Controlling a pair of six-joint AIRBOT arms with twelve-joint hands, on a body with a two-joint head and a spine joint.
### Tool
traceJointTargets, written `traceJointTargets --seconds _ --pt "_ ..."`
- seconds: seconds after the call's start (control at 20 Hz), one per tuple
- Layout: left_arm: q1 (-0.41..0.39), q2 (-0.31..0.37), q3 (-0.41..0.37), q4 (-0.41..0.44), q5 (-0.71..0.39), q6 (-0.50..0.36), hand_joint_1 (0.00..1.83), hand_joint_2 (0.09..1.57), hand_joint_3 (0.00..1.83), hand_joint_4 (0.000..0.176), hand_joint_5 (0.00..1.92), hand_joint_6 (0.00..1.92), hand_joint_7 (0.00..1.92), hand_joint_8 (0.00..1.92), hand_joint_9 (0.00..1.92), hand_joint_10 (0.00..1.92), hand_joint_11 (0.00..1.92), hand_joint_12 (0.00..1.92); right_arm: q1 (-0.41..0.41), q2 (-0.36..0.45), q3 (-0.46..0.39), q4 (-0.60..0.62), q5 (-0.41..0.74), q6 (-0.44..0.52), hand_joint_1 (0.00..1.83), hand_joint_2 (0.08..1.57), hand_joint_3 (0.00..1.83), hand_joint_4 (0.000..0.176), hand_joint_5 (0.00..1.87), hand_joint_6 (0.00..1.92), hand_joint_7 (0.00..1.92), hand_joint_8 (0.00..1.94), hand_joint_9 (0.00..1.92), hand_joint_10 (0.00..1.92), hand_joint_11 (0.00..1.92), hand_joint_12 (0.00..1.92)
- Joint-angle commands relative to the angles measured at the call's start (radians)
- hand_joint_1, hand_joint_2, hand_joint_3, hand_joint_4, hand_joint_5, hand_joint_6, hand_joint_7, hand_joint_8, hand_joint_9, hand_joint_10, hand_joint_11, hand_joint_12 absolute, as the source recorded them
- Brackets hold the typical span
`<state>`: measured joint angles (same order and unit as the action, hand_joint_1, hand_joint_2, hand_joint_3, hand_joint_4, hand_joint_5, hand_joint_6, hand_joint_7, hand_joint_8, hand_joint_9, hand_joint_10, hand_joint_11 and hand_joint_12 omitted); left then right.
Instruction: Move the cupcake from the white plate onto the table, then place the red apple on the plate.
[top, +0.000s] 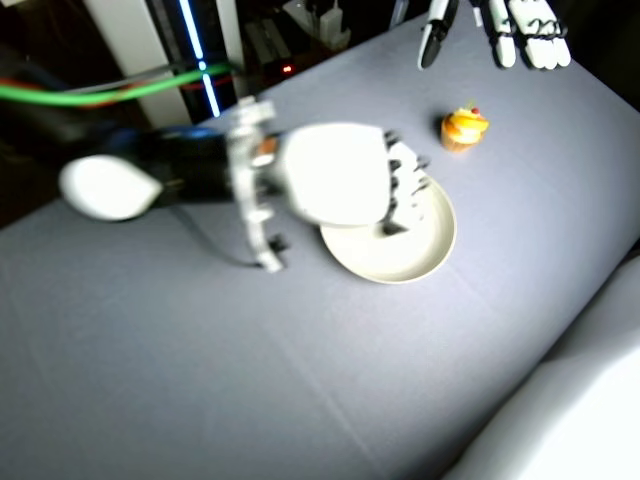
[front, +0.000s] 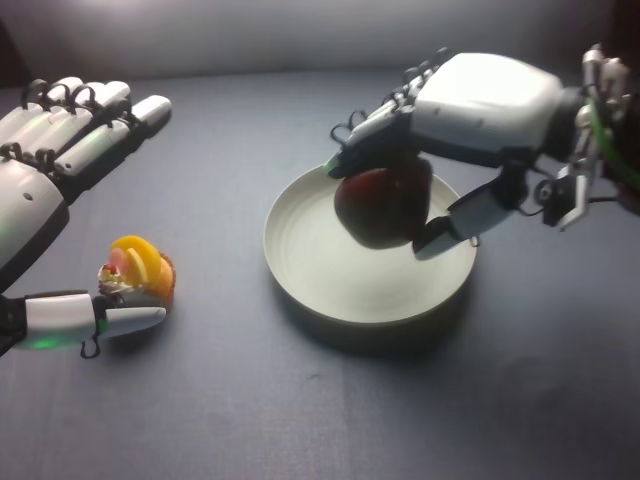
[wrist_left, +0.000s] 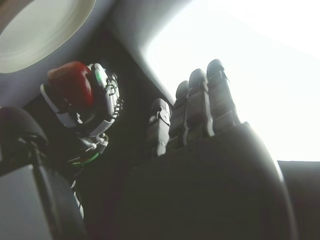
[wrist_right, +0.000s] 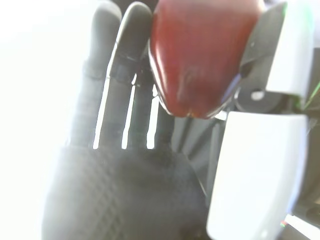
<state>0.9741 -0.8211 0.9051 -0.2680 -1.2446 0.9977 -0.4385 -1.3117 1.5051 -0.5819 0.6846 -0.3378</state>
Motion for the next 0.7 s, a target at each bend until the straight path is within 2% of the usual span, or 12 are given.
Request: traceJointTargets --seconds 0.0,0.05,0.15,0.2,0.25,0.3,0.35,0.4,0.45,0.5,0.55,0.65 --pt "-0.012 -0.004 0.003 0.016 -0.122 -0.005 0.77 0.89 0.01 0.129 0.04 0.01 0.00 0.00 0.00 0.00 0.00 0.00 0.011 -0.009 0.014 0.023 0.038 0.004 1.29 1.00 0.00 0.000 1.31 0.32 1.28 0.59 1.17 0.60 0.78 1.26" --pt "-0.012 -0.004 0.003 0.017 -0.120 -0.005 0.75 0.89 0.00 0.140 0.03 0.00 0.00 0.00 0.00 0.00 0.00 0.00 0.011 -0.029 0.028 0.011 0.002 0.004 1.29 1.01 0.00 0.000 1.38 0.12 1.17 0.87 1.06 0.83 0.42 1.47" --pt "-0.015 -0.008 0.005 0.019 -0.113 -0.005 0.75 0.89 0.00 0.141 0.03 0.00 0.00 0.00 0.00 0.00 0.00 0.00 0.011 -0.056 0.046 -0.003 -0.039 0.004 1.30 1.01 0.00 0.000 1.40 0.06 1.18 0.87 1.06 0.89 0.45 1.49" --pt "-0.018 -0.011 0.007 0.020 -0.107 -0.005 0.76 0.88 0.00 0.137 0.05 0.01 0.00 0.00 0.00 0.00 0.00 0.00 0.011 -0.067 0.052 -0.005 -0.051 0.004 1.30 0.98 0.00 0.000 1.43 0.05 1.33 0.54 1.13 0.86 0.81 1.41" --pt "-0.019 -0.012 0.008 0.020 -0.106 -0.005 0.77 0.88 0.00 0.140 0.05 0.01 0.00 0.00 0.00 0.00 0.00 0.00 0.011 -0.071 0.056 -0.006 -0.058 0.003 1.29 1.04 0.01 0.000 1.35 0.02 1.12 1.01 0.99 1.19 0.77 1.66" --pt "-0.020 -0.012 0.008 0.021 -0.104 -0.005 0.77 0.88 0.00 0.140 0.05 0.01 0.00 0.00 0.00 0.00 0.00 0.00 0.011 -0.075 0.059 -0.007 -0.064 0.002 1.29 1.04 0.01 0.000 1.35 0.02 1.12 1.01 0.99 1.19 0.77 1.66" --pt "-0.020 -0.012 0.007 0.021 -0.103 -0.005 0.77 0.89 0.00 0.143 0.06 0.01 0.00 0.00 0.00 0.00 0.00 0.00 0.011 -0.078 0.061 -0.007 -0.072 0.001 1.28 1.07 0.00 0.000 1.19 0.30 1.07 1.08 0.84 1.25 0.54 1.73" --pt "-0.022 -0.015 0.008 0.022 -0.096 -0.005 0.79 0.90 0.01 0.140 0.08 0.01 0.00 0.00 0.00 0.00 0.00 0.00 0.011 -0.078 0.065 -0.007 -0.081 0.001 1.16 1.04 0.00 0.000 0.83 0.24 0.79 0.74 0.60 1.00 0.23 1.66" --pt "-0.022 -0.017 0.009 0.021 -0.094 -0.005 0.80 0.90 0.00 0.137 0.09 0.02 0.00 0.00 0.00 0.00 0.00 0.00 0.011 -0.078 0.065 -0.007 -0.082 0.002 1.13 1.01 0.00 0.000 0.78 0.06 0.76 0.40 0.58 0.76 0.11 1.53" --pt "-0.022 -0.019 0.010 0.020 -0.093 -0.006 0.80 0.90 0.00 0.137 0.09 0.02 0.00 0.00 0.00 0.00 0.00 0.00 0.011 -0.078 0.063 -0.007 -0.082 0.006 1.13 1.01 0.00 0.000 0.78 0.06 0.76 0.40 0.58 0.76 0.11 1.53" --pt "-0.022 -0.021 0.011 0.019 -0.092 -0.006 0.83 0.90 0.00 0.138 0.12 0.02 0.01 0.00 0.00 0.00 0.00 0.00 0.011 -0.078 0.056 -0.004 -0.082 0.009 1.12 0.96 0.00 0.000 0.69 0.01 0.73 0.14 0.61 0.45 0.09 1.46" --pt "-0.023 -0.023 0.010 0.018 -0.098 -0.006 0.83 0.91 0.01 0.126 0.12 0.02 0.01 0.00 0.00 0.00 0.00 0.00 0.011 -0.077 0.034 0.004 -0.073 0.009 1.08 0.91 0.00 0.069 0.50 0.00 0.57 0.01 0.62 0.11 0.23 1.18"
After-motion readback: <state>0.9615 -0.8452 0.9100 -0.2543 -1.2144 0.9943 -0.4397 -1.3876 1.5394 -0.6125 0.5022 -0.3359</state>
